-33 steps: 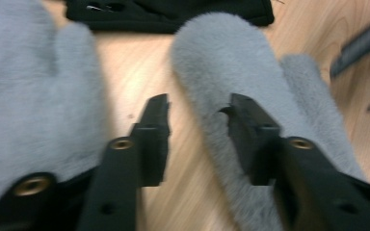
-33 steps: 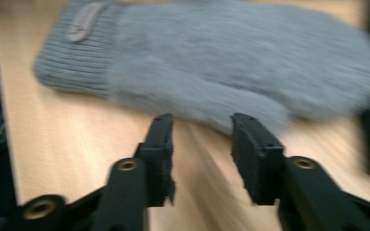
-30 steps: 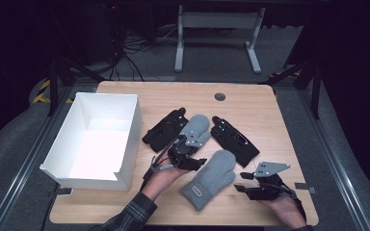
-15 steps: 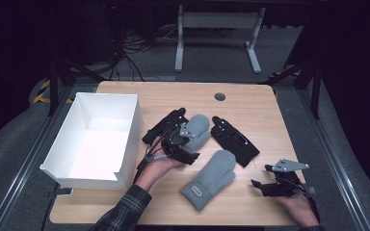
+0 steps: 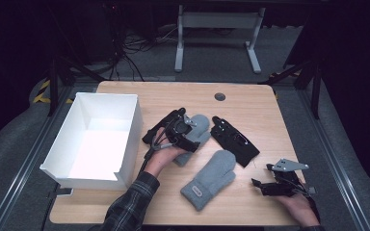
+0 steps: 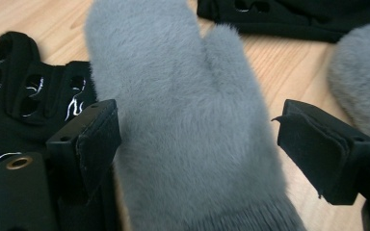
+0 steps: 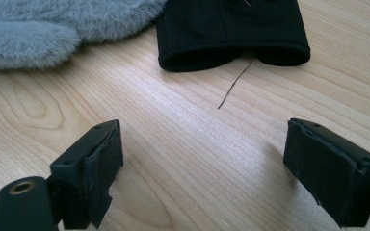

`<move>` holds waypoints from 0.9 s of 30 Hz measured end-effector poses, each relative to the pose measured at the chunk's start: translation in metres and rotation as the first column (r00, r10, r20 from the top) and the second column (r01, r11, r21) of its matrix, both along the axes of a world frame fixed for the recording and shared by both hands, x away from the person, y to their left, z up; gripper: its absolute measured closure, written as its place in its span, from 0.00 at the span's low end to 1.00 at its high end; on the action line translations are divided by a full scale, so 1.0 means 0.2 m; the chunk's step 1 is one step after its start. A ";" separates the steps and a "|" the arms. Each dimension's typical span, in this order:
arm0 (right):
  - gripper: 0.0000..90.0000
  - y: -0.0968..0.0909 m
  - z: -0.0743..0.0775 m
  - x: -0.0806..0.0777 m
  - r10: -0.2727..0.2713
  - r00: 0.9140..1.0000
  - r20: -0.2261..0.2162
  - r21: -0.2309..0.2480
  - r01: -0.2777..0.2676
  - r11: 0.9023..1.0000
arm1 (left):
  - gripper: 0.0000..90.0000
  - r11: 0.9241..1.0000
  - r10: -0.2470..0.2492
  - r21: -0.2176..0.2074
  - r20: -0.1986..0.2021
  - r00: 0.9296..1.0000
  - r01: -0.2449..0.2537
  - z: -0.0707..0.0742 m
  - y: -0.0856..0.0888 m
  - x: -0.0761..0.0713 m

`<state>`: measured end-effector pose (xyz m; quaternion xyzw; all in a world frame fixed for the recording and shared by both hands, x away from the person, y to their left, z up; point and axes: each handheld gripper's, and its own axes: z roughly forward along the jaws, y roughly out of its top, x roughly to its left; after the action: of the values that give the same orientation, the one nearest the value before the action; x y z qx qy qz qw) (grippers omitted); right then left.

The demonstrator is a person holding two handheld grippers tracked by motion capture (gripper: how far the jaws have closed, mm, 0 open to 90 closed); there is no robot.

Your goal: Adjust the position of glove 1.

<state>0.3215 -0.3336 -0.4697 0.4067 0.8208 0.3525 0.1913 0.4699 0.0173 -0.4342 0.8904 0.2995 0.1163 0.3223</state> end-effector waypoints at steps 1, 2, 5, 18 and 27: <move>0.16 0.00 0.00 0.00 0.000 1.000 0.000 0.000 0.000 1.000 | 0.18 1.000 0.006 0.012 -0.001 1.000 -0.006 -0.01 -0.01 0.00; 0.16 0.00 0.00 0.00 0.000 1.000 -0.001 0.001 0.000 1.000 | 0.18 1.000 0.008 0.016 -0.010 1.000 -0.008 -0.02 -0.01 0.01; 0.16 0.00 0.00 0.00 0.000 1.000 -0.001 0.001 0.000 1.000 | 0.25 0.999 -0.005 0.036 -0.041 0.999 0.006 -0.06 -0.01 0.02; 0.16 0.00 0.00 0.00 0.000 1.000 -0.001 0.002 0.000 1.000 | 0.73 0.999 -0.035 0.021 -0.067 0.997 0.037 -0.05 0.00 0.01; 0.16 0.00 0.00 0.00 0.000 1.000 -0.001 0.002 0.000 1.000 | 0.83 0.999 -0.041 -0.026 -0.090 0.995 0.039 -0.02 0.04 0.01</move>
<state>0.3216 -0.3337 -0.4697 0.4073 0.8204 0.3532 0.1905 0.4725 0.0263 -0.4373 0.8967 0.2974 0.0656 0.3212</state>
